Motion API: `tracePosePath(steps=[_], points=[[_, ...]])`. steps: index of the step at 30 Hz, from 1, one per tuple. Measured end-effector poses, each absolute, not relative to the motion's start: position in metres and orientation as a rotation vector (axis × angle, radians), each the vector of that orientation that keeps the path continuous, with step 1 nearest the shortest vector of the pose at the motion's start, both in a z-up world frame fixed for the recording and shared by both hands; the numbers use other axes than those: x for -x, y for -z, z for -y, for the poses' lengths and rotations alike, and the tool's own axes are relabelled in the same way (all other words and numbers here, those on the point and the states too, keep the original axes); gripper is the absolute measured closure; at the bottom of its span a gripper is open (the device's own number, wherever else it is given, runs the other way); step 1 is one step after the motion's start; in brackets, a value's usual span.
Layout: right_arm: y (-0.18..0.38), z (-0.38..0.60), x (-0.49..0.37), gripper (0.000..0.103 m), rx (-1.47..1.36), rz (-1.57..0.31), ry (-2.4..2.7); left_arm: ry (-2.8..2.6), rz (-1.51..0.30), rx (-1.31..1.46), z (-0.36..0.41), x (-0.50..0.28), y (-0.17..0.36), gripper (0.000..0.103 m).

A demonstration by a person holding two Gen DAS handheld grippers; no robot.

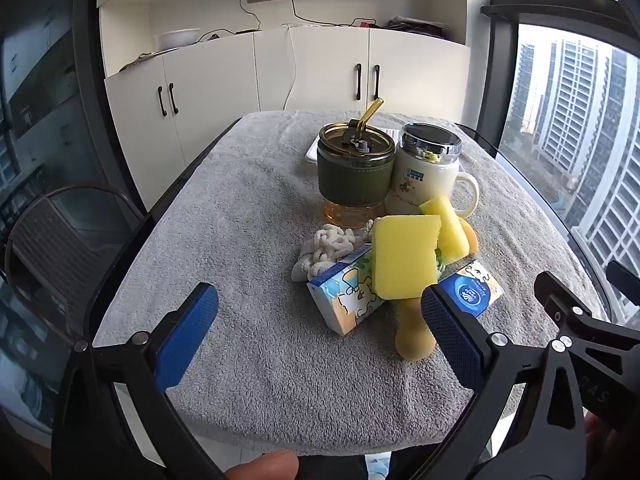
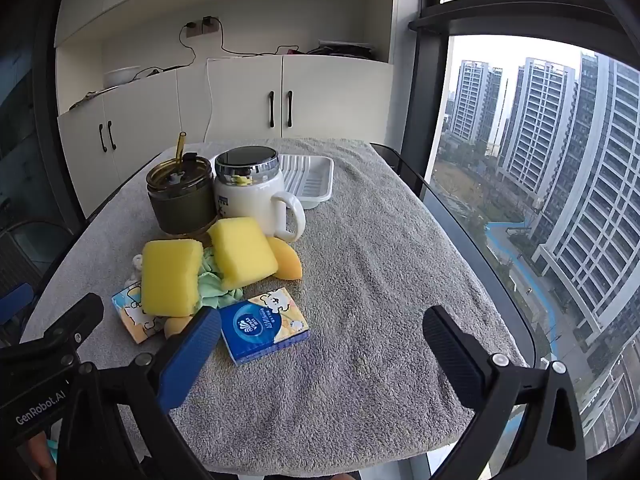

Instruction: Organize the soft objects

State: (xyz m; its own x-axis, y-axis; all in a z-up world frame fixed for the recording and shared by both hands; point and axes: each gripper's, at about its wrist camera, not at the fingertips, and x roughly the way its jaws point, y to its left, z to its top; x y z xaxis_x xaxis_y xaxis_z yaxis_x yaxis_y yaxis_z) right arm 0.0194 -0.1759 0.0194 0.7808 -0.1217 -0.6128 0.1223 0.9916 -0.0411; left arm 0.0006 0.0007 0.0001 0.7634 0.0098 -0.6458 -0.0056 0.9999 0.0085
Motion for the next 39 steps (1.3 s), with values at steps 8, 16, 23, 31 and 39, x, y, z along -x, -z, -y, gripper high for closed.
tracePosePath(steps=[8, 16, 23, 31, 39], points=[[-0.0195, 0.1759, -0.0194, 0.000, -0.004, -0.661, 0.131, -0.031, -0.694, 0.003, -0.0074, -0.0056, -0.0010, 0.000], [-0.0190, 0.1761, -0.0194, 0.000, -0.004, -0.660, 0.131, 0.028, -0.687, 0.002, 0.0002, 0.0011, -0.0008, 0.000], [-0.0189, 0.1765, -0.0195, 0.000, -0.004, -0.660, 0.132, 0.038, -0.685, 0.005, 0.0002, 0.0014, 0.0002, 0.000], [-0.0189, 0.1768, -0.0200, 0.000, -0.004, -0.661, 0.132, 0.041, -0.680, 0.009, -0.0004, 0.0016, -0.0007, 0.000], [-0.0185, 0.1770, -0.0196, 0.000, -0.004, -0.663, 0.133, 0.032, -0.682, 0.005, -0.0009, 0.0005, 0.0001, 0.000]])
